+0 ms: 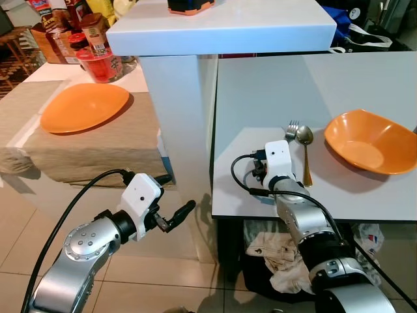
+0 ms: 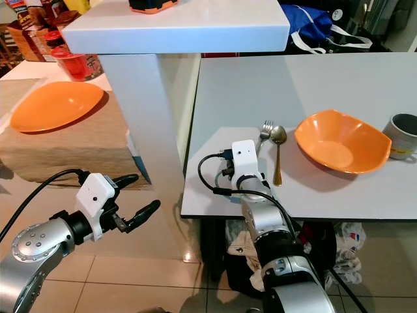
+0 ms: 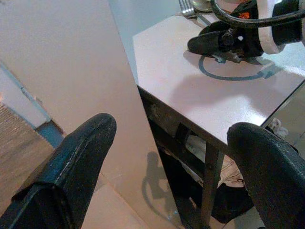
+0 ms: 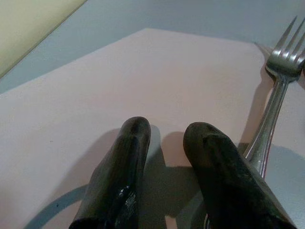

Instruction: Setting the table

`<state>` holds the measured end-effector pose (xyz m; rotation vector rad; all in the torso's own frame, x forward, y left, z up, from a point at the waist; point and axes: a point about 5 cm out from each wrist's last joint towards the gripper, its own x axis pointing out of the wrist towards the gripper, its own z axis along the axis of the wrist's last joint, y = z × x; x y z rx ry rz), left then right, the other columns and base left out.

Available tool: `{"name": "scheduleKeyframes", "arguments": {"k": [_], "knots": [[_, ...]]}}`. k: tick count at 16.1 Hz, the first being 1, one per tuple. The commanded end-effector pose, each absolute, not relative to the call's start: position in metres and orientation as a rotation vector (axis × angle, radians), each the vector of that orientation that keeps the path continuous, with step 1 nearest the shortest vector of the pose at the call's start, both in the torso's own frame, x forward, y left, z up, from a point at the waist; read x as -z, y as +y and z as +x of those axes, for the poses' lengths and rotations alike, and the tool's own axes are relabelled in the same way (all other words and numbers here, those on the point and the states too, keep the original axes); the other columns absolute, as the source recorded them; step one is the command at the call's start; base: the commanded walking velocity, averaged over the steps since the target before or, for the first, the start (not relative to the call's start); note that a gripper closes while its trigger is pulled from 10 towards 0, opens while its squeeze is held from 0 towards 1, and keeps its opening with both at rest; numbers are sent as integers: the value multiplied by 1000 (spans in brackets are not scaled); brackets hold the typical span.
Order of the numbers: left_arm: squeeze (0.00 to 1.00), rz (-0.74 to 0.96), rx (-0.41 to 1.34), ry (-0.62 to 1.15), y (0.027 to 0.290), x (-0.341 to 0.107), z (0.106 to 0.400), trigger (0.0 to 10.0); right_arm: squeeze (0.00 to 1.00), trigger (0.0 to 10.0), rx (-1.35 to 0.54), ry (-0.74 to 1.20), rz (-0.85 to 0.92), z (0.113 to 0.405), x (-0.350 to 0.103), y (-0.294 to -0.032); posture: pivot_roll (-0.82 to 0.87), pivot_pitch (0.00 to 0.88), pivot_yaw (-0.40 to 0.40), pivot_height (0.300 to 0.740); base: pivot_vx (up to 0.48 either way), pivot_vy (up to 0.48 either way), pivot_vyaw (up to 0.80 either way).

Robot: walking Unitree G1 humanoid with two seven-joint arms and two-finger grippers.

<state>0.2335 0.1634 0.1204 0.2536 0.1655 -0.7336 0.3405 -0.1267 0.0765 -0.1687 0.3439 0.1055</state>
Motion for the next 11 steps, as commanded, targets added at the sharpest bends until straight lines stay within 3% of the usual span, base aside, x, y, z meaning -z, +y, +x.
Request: {"name": "scheduleKeyframes", "arguments": {"k": [1,11], "knots": [[0,253,721,157,165,-124,234,10000,0,10000,-76,425,-212,330,-58,-139,33,0,108,736,0,0,0],[0,261,719,158,167,-125,235,10000,0,10000,47,439,-237,324,-51,-160,25,4,117,736,0,0,0]]}}
